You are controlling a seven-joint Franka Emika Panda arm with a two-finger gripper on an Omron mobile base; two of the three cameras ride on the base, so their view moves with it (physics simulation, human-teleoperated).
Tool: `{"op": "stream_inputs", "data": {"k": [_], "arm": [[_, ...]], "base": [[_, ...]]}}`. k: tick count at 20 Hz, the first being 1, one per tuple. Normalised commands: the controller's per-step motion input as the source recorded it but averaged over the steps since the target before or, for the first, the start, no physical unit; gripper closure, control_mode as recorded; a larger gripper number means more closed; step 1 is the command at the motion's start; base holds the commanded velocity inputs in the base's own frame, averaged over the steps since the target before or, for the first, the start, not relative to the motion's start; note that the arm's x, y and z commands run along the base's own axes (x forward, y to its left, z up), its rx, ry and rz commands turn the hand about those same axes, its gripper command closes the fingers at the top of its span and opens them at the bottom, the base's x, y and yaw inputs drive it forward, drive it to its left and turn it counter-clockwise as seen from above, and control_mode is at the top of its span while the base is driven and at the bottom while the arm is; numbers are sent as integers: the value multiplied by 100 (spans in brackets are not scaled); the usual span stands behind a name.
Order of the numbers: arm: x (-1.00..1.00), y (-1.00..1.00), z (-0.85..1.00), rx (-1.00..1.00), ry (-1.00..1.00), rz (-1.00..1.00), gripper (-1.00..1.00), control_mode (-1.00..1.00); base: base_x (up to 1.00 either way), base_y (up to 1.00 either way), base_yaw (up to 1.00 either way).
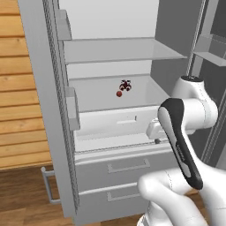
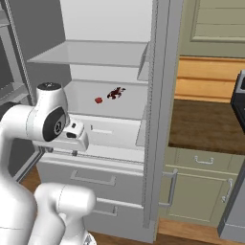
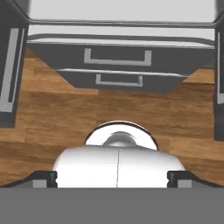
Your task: Take the strawberry from the fridge and place it on top of the pancake, located on the dining counter.
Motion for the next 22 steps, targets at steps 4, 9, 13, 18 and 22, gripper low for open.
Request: {"op": "stream_inputs", "data": {"k": [4, 9, 13, 18, 22], "arm": [[-20, -26, -26, 0, 0, -7, -100, -100], [-14, -2, -12, -5, 2, 0, -100, -100], [0, 2, 0, 0, 1, 0, -100, -100], [0, 1, -2, 0, 0, 0, -100, -100], [9, 18, 0, 0, -5, -6, -100, 100]], "base": [[0, 0, 0], [0, 0, 0], [0, 0, 0], [0, 0, 0], [7, 10, -3]]}}
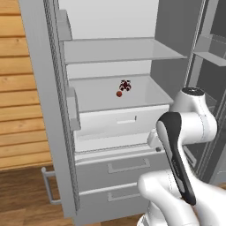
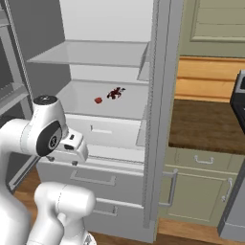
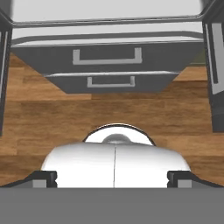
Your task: Take the strawberry from the fridge and place it on top of the pancake, located on the dining counter.
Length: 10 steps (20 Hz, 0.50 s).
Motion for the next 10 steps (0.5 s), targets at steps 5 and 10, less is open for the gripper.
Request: {"op": "stream_inputs", "data": {"k": [5, 10], "arm": [[0, 0, 0, 0, 0, 0, -100, 100], [0, 0, 0, 0, 0, 0, -100, 100]], "base": [[43, 27, -9], [48, 4, -1]]}}
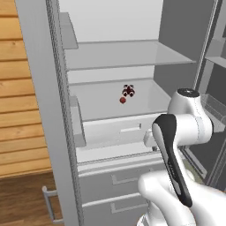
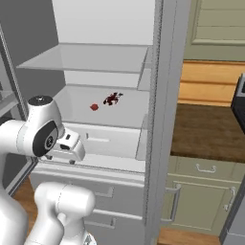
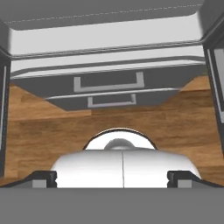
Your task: Take the strawberry from the fridge and place it on top of the pancake, located on the dining counter.
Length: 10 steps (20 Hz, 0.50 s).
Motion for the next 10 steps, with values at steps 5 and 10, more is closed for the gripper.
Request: {"op": "stream_inputs", "data": {"k": [5, 10], "arm": [[0, 0, 0, 0, 0, 0, -100, 100], [0, 0, 0, 0, 0, 0, -100, 100]], "base": [[52, 7, 0], [45, 10, 0]]}}
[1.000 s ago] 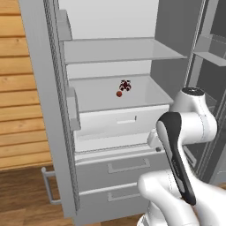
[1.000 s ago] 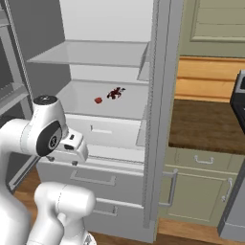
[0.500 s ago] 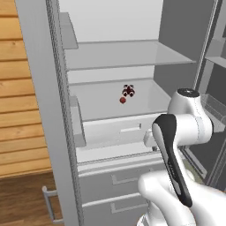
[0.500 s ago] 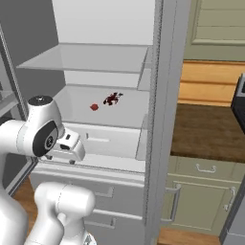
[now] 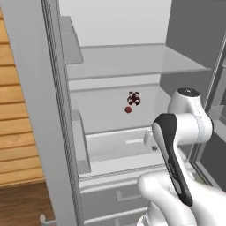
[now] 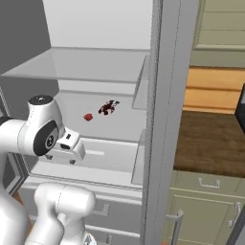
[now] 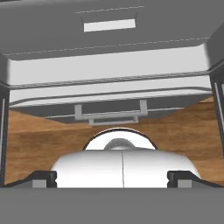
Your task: Take the strawberry from the fridge and place it on top of the pancake, located on the dining counter.
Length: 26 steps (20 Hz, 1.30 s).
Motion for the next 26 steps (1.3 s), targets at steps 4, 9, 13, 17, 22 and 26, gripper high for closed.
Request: {"op": "stream_inputs", "data": {"k": [4, 9, 13, 17, 22, 26], "arm": [[0, 0, 0, 0, 0, 0, -100, 100], [0, 0, 0, 0, 0, 0, -100, 100], [0, 0, 0, 0, 0, 0, -100, 100], [3, 1, 0, 0, -3, 0, -100, -100], [27, 24, 15, 0, -34, 0, -100, -100], [67, 19, 27, 1, -28, 3, -100, -100]], "base": [[48, 18, 0], [44, 18, 0], [28, 8, 0], [15, 1, 0], [0, 0, 0], [0, 0, 0]]}}
